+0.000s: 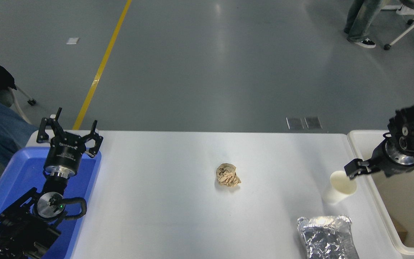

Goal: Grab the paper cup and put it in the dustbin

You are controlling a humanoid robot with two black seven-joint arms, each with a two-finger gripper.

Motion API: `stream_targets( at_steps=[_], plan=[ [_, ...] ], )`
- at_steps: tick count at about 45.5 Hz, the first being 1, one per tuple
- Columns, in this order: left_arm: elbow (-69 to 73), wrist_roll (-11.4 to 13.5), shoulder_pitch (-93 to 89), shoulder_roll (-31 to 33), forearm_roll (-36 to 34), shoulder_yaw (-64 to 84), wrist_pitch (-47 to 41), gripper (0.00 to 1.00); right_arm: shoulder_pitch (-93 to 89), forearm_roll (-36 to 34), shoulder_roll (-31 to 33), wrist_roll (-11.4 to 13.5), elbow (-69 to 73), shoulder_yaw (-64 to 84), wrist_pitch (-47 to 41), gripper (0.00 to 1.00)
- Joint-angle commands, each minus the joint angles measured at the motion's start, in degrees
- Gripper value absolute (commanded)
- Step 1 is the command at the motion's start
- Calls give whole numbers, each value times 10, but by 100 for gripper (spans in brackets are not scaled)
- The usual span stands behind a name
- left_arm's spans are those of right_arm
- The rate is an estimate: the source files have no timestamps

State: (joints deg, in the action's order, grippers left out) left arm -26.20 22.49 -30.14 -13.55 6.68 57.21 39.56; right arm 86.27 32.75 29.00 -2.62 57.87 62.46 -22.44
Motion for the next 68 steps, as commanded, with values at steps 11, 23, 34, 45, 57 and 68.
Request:
stream_targets(
  at_steps=[11, 23, 34, 45, 57, 68],
  plan=[
    [-1, 0, 0, 0, -1, 0, 0, 100, -141, 3, 6, 0, -85, -88, 63, 89],
    [0, -1, 0, 0, -1, 0, 0, 100, -160, 3, 5, -15, -101, -92, 65, 0],
    [-1, -1, 0, 0, -1, 0, 0, 100, -149, 1, 4, -16, -95, -91, 67, 0],
    [-1, -1, 0, 0, -1, 0, 0, 100, -51, 4, 14, -14, -16, -78, 52, 0],
    [0, -1, 0, 0, -1, -1, 1, 100, 229, 3, 67, -11, 159, -11, -47, 0],
    [-1, -1, 0, 0, -1, -1, 0, 100, 390, 1, 66, -16, 162, -5, -190, 0]
  ],
)
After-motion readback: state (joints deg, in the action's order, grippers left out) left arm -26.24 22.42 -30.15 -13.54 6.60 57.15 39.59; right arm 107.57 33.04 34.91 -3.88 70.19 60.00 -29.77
